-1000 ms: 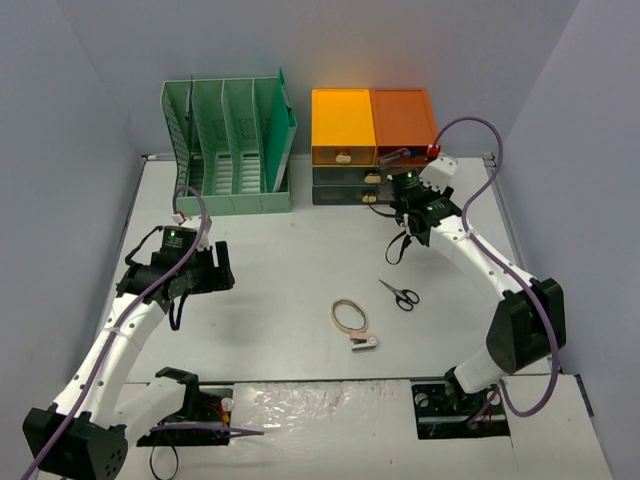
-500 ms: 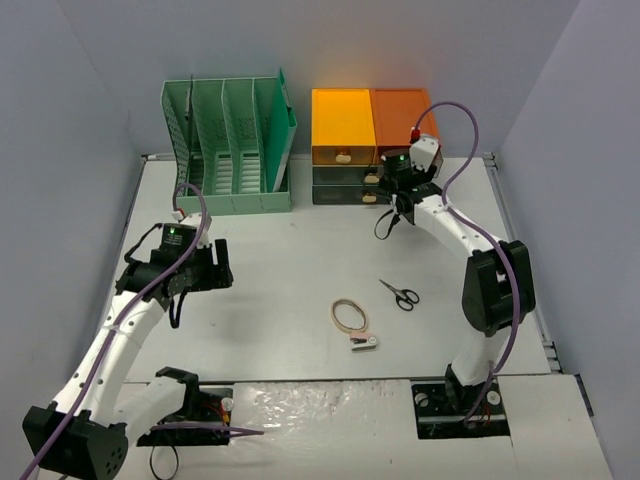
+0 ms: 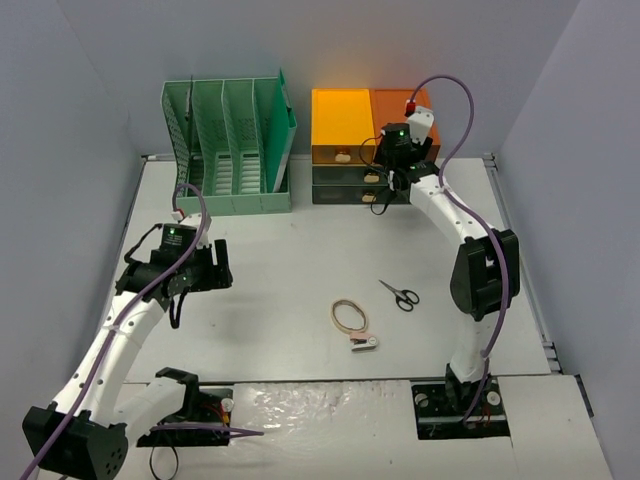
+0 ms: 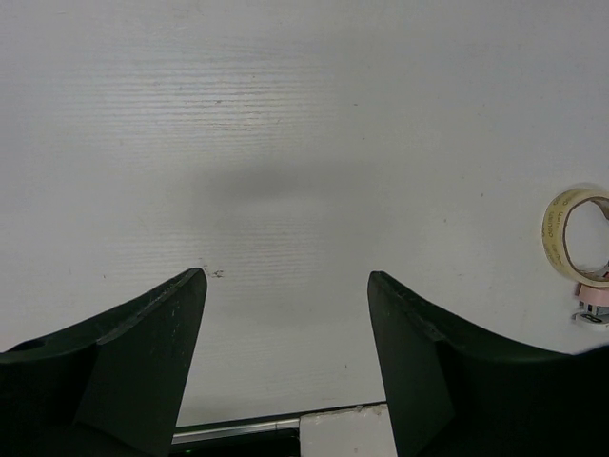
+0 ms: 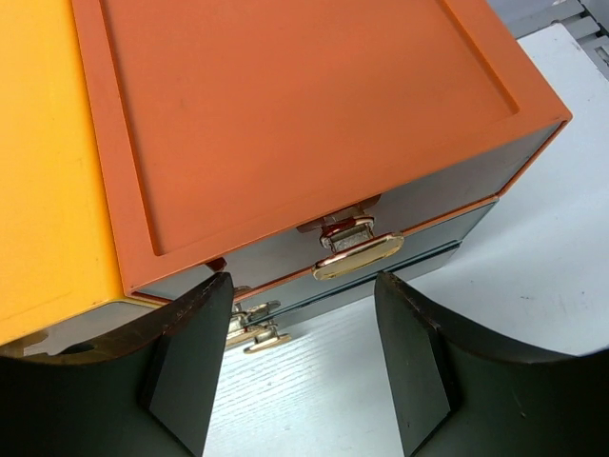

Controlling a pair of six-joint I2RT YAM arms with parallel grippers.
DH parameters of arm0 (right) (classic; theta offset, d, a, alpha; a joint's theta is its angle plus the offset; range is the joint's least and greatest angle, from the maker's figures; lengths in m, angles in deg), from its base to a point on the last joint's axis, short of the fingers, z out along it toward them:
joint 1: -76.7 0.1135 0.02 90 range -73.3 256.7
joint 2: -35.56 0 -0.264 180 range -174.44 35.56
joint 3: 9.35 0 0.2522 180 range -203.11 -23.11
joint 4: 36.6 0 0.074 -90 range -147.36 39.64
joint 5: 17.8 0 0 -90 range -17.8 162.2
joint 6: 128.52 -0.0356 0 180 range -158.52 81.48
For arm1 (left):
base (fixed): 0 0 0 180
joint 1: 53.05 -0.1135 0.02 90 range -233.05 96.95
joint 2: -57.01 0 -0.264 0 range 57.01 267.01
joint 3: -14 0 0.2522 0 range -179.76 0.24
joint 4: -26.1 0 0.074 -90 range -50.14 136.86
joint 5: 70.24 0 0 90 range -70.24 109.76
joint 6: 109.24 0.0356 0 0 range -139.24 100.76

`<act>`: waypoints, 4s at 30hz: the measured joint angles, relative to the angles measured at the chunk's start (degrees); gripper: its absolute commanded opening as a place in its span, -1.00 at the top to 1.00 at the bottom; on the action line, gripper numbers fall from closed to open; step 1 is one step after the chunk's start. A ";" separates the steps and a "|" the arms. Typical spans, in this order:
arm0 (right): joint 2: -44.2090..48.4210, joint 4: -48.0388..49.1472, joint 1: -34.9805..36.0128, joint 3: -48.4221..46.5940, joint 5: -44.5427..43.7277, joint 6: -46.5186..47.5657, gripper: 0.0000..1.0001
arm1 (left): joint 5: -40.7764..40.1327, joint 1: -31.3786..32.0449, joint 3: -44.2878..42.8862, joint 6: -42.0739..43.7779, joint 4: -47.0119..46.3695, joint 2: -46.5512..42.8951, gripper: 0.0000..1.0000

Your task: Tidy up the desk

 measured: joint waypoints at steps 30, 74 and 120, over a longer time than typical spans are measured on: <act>7.55 10.48 4.08 13.01 26.43 -17.28 -0.18 | 0.00 0.00 -0.02 0.15 -0.35 -0.23 -0.31; -5.27 50.14 1.69 21.48 32.70 -54.71 -0.02 | -1.01 0.00 -0.02 0.13 0.38 -1.72 -0.31; 4.77 53.04 1.99 35.72 33.67 -56.13 1.00 | -0.95 0.00 -0.03 0.15 0.47 -1.61 -0.31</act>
